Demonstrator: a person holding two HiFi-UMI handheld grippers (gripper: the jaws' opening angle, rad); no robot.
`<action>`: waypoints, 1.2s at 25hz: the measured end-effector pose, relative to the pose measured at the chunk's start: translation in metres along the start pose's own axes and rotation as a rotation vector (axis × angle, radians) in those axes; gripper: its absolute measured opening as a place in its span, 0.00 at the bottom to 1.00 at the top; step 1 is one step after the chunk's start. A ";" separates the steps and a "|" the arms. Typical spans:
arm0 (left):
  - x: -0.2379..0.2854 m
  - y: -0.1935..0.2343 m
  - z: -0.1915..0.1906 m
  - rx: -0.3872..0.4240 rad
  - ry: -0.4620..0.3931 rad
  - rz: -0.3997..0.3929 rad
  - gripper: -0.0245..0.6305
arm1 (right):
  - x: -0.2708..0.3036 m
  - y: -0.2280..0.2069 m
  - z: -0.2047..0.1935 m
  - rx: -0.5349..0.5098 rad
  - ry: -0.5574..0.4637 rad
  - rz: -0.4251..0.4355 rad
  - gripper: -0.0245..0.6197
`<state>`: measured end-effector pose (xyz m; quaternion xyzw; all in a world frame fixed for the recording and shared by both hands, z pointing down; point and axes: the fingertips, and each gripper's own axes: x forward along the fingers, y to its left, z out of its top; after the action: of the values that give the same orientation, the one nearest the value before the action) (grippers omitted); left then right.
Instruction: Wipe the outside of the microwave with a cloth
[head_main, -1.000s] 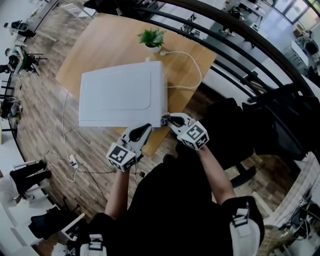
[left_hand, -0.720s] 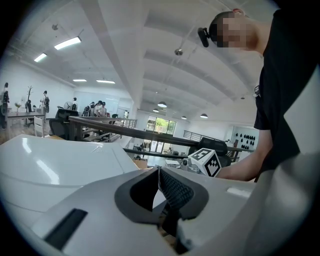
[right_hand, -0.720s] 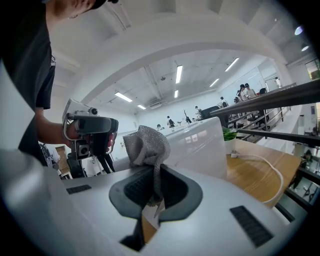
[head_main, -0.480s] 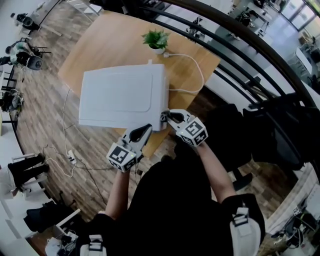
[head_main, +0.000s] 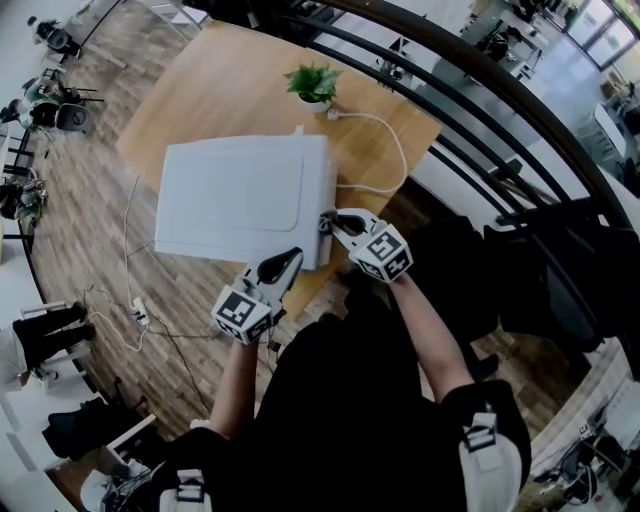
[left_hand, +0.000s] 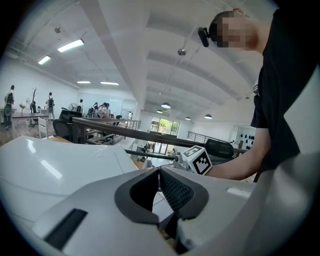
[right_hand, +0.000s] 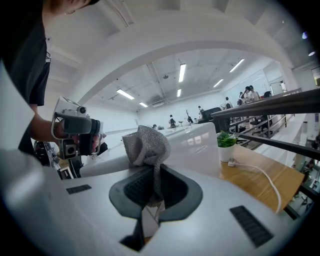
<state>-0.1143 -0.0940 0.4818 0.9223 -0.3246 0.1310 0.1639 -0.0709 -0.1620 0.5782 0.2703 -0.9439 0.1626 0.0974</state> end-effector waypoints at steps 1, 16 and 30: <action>0.001 0.000 0.000 0.000 -0.001 -0.006 0.05 | 0.001 -0.004 0.000 0.000 0.001 0.000 0.06; -0.005 0.010 0.003 -0.010 -0.012 0.053 0.05 | 0.020 -0.057 0.018 -0.023 -0.008 -0.047 0.06; -0.012 0.012 -0.008 -0.030 -0.007 0.071 0.05 | 0.038 -0.103 0.033 -0.032 -0.010 -0.109 0.06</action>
<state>-0.1324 -0.0931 0.4872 0.9080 -0.3598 0.1287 0.1719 -0.0494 -0.2748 0.5838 0.3205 -0.9308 0.1407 0.1056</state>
